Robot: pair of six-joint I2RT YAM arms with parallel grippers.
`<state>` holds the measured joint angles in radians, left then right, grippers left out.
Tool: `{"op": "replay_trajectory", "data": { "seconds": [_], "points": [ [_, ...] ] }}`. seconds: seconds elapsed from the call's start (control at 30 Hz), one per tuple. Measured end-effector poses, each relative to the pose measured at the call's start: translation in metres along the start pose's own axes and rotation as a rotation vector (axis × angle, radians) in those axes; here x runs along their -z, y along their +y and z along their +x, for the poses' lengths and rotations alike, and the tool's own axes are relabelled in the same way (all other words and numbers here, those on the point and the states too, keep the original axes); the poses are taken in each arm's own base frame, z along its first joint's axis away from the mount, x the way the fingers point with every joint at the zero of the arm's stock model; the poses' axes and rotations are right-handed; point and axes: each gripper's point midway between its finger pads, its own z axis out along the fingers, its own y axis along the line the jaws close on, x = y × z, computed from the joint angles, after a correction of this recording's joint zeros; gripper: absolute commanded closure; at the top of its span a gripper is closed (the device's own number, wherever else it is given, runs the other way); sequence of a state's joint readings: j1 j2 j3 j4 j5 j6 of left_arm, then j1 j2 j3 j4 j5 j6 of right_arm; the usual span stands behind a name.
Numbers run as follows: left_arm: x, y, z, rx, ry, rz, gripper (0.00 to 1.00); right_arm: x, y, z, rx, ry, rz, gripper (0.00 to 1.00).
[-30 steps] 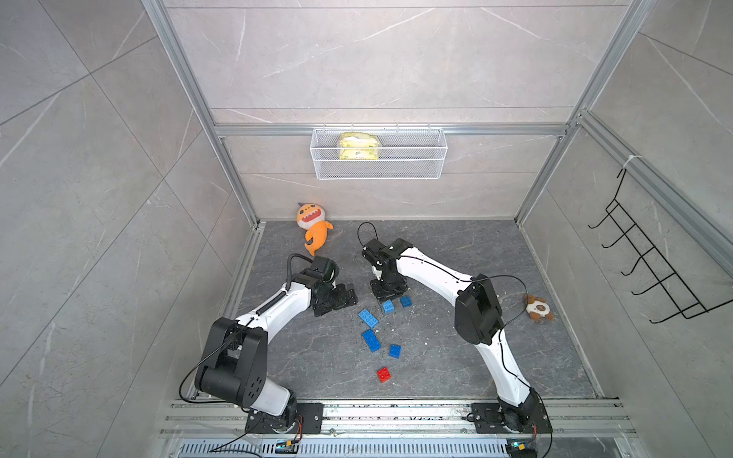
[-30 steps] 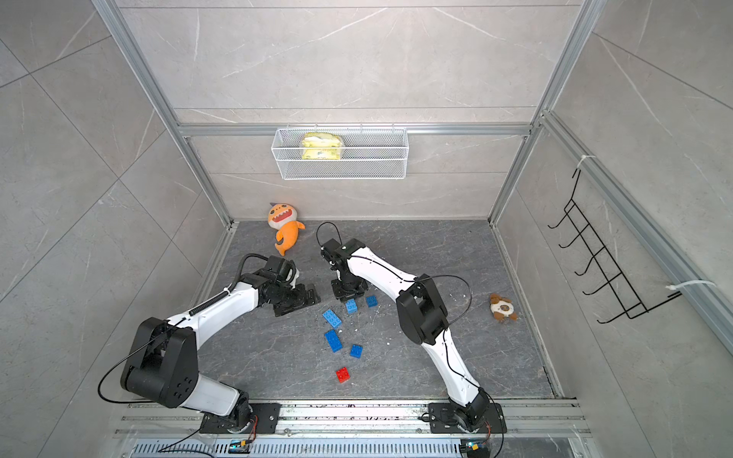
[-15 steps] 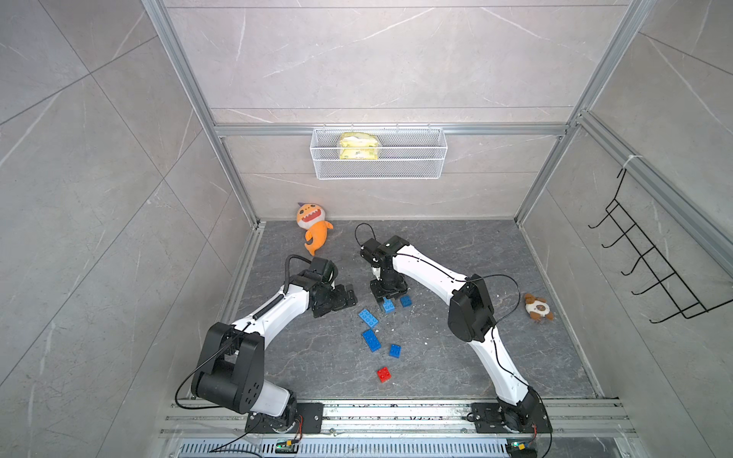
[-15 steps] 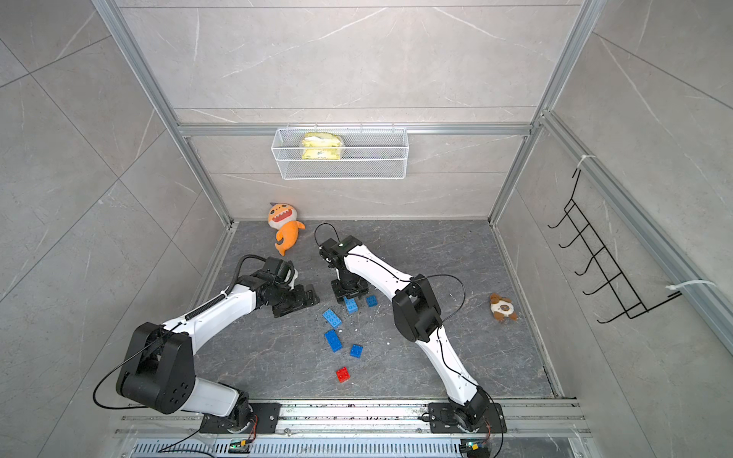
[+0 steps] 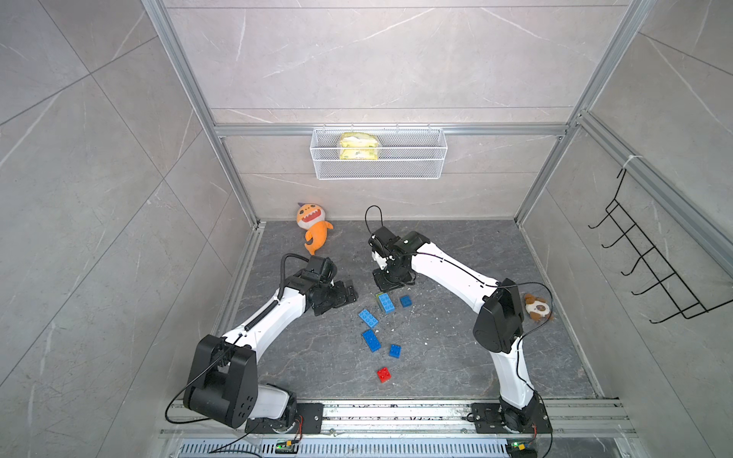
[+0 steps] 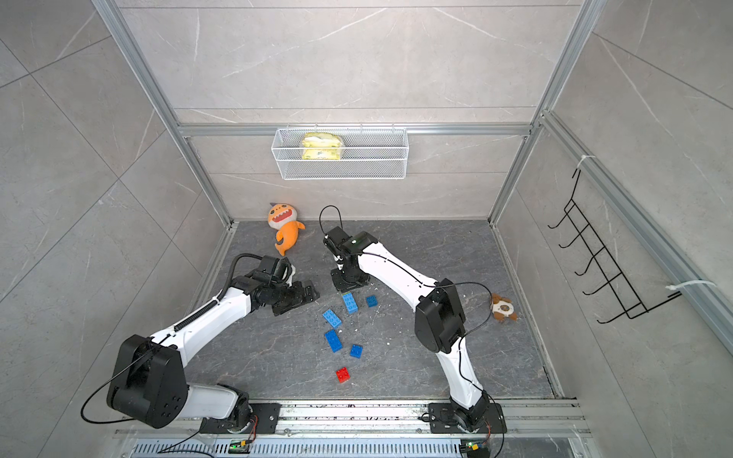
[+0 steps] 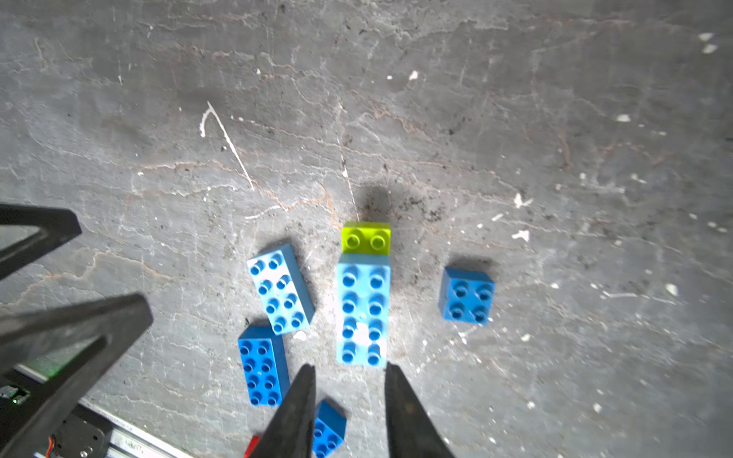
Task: Assemble a heart with lego
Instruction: Assemble the lego brick with the lego brick.
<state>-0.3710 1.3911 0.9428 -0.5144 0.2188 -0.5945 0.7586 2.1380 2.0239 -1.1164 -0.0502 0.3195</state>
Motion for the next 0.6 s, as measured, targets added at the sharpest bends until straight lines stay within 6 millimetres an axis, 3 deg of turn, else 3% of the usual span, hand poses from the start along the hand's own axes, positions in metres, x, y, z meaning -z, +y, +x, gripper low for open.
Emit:
{"op": "replay_trajectory", "data": {
  "seconds": [0.3,0.6],
  "points": [
    [0.003,-0.007,0.006,0.006,-0.002,0.009,0.0,-0.05,-0.004,0.008,-0.002,0.077,0.019,0.68],
    [0.003,-0.006,0.012,0.004,0.001,0.002,0.0,-0.053,-0.005,0.007,-0.004,0.067,0.012,0.67]
  ]
}}
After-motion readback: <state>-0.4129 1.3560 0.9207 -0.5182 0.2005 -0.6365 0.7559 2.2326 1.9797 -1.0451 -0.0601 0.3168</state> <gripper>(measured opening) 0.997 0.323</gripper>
